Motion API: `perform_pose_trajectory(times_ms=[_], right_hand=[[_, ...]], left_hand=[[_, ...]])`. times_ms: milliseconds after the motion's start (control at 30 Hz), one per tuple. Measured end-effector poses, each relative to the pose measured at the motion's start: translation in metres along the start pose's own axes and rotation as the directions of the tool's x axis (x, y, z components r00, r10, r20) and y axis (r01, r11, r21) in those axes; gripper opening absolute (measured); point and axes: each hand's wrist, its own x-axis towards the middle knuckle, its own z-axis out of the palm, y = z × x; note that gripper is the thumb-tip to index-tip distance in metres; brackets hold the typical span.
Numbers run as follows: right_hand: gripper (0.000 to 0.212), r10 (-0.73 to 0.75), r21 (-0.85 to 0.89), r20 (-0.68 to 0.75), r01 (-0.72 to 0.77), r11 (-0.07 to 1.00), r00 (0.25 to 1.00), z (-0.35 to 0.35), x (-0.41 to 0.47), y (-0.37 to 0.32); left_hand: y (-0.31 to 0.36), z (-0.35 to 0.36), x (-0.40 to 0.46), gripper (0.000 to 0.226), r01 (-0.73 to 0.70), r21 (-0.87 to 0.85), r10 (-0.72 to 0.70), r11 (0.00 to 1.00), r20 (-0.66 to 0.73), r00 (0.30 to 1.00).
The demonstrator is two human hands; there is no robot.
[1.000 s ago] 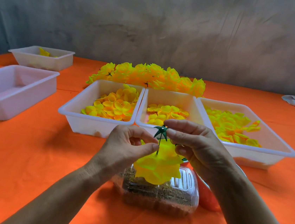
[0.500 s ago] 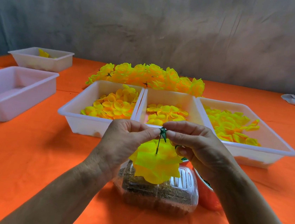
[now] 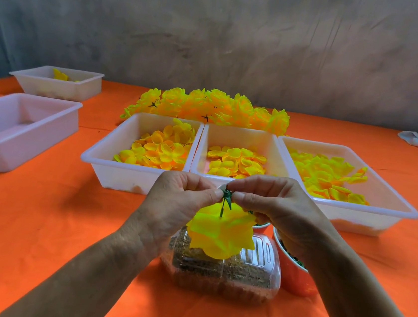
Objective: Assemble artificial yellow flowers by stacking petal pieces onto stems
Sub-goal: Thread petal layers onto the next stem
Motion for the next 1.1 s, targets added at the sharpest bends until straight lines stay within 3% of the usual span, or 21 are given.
perform_pose_trajectory(times_ms=[133, 300, 800, 1000, 1100], right_hand=[[0.013, -0.059, -0.021, 0.02, 0.059, 0.998, 0.998, 0.0, -0.001, 0.0], [0.027, -0.091, -0.04, 0.047, 0.093, 0.995, 0.995, 0.002, -0.002, 0.001], [0.008, -0.064, -0.206, 0.076, 0.079, 0.975, 0.995, 0.007, 0.001, 0.004], [0.013, -0.049, -0.239, 0.094, 0.071, 0.968, 0.994, 0.006, 0.003, -0.001], [0.012, -0.043, -0.246, 0.121, 0.072, 0.967, 0.992, 0.005, 0.005, -0.003]], left_hand=[[0.001, 0.001, -0.004, 0.022, -0.028, 0.045, 0.028, 0.999, -0.012, 1.0], [0.0, 0.003, -0.008, 0.02, -0.024, 0.122, 0.027, 0.992, -0.028, 0.999], [-0.01, 0.002, -0.007, 0.014, -0.014, 0.296, 0.026, 0.955, -0.036, 0.999], [-0.009, -0.001, -0.004, 0.015, 0.001, 0.316, 0.0, 0.949, -0.004, 1.0], [-0.007, -0.001, -0.001, 0.019, 0.082, 0.218, -0.091, 0.972, 0.036, 0.995]])
